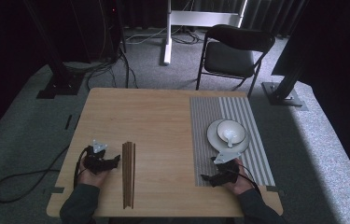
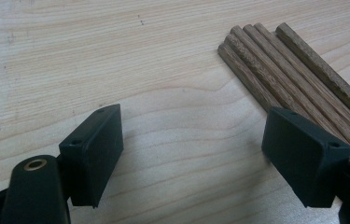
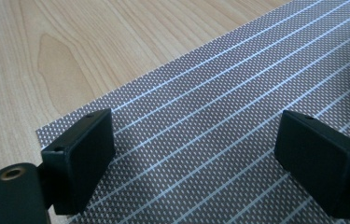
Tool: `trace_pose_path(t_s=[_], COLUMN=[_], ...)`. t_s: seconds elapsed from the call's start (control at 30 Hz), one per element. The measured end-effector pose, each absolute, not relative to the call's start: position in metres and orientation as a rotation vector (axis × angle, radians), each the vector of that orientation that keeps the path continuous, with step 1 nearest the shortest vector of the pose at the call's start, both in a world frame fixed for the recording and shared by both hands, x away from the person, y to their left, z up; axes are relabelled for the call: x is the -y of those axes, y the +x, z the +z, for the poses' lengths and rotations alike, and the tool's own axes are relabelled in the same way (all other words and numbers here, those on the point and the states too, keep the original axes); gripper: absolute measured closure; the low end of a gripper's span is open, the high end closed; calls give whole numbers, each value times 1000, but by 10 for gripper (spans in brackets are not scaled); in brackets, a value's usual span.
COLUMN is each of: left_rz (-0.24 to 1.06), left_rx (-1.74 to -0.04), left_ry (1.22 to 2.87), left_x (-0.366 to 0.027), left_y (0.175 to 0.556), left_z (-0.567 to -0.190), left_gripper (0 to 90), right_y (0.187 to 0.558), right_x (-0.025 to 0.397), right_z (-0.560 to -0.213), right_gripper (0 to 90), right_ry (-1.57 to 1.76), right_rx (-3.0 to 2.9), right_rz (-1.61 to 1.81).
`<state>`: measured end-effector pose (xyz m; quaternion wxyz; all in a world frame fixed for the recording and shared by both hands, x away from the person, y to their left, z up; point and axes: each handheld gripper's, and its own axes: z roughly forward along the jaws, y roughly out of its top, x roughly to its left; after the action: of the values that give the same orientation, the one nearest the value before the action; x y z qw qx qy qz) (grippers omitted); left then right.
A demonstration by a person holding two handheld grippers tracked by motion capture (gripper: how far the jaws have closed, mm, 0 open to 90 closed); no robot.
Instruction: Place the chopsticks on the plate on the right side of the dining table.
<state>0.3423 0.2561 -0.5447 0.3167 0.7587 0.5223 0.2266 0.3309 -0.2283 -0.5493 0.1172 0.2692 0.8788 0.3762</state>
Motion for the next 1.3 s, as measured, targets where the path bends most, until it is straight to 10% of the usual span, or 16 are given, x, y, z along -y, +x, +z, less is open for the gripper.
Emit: trace_pose_path(t_s=[1.3], left_rz=[580], left_rx=[-1375], left_ry=[1976], left_x=[-249], left_y=[325], left_z=[-530], left_gripper=[356], right_y=[329], right_x=[228], right_z=[-549], right_gripper=[112], right_ry=[812], right_rx=[-2563], right_rz=[1097])
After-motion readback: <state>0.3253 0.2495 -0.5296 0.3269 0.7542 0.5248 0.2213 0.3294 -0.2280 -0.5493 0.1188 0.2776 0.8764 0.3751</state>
